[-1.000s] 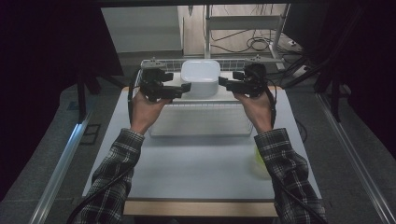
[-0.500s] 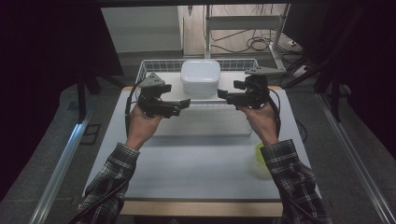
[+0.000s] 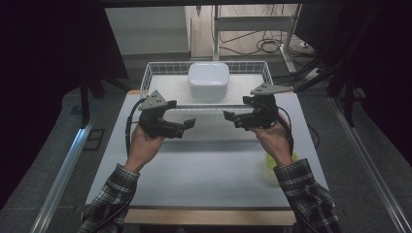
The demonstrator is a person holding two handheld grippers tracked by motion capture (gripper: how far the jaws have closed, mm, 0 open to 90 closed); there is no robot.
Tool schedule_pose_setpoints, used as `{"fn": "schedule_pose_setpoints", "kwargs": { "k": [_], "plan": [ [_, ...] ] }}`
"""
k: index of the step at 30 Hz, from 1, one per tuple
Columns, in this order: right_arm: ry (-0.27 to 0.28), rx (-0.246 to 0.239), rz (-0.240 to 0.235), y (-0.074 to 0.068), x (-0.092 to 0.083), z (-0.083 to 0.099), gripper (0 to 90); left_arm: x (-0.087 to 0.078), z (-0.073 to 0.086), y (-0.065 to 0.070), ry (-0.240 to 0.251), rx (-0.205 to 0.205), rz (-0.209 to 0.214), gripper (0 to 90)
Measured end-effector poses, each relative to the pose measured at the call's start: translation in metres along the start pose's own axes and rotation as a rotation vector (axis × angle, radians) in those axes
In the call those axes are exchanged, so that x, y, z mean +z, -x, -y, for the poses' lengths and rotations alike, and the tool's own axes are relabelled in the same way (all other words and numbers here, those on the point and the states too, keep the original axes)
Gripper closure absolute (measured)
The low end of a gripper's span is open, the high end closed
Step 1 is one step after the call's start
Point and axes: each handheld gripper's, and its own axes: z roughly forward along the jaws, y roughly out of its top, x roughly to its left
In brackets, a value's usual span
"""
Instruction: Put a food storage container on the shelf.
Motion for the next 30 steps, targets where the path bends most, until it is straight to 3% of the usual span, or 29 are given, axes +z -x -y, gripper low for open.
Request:
{"fn": "schedule_pose_setpoints", "kwargs": {
  "k": [18,23,30],
  "plan": [
    [-0.018,-0.024,-0.011,-0.011,-0.015,0.05,5.4,-0.011,0.037,0.017,-0.052,0.026,0.021,5.7],
    [-0.035,-0.008,-0.007,-0.011,-0.018,0.065,5.3,-0.011,0.052,0.02,-0.062,0.013,0.037,5.5],
    [-0.038,-0.004,0.043,-0.012,-0.026,0.083,3.0,-0.013,0.071,0.021,-0.057,-0.017,0.042,5.1]
  ]
}}
